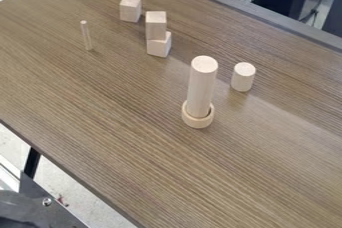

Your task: Separating the blocks from each other

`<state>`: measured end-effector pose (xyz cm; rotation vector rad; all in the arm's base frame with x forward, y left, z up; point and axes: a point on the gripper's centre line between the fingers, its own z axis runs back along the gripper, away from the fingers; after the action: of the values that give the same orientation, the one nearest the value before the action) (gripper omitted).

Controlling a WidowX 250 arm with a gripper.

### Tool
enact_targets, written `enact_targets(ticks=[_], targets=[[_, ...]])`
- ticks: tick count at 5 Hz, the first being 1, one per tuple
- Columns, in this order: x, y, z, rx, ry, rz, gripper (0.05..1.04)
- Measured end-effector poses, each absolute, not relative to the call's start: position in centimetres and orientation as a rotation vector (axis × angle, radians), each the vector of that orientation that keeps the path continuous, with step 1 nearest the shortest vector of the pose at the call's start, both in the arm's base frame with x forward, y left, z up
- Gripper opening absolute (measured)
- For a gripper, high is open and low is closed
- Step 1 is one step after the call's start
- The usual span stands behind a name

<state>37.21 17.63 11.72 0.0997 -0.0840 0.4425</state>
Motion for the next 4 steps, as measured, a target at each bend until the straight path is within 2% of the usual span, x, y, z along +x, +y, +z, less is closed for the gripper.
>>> enact_targets(ticks=[2, 4], targets=[[36.3, 16.5, 8.4, 0.072, -0.001, 0.418, 0.999], [36.0, 14.4, 9.3, 0.07, -0.041, 0.395, 0.999]])
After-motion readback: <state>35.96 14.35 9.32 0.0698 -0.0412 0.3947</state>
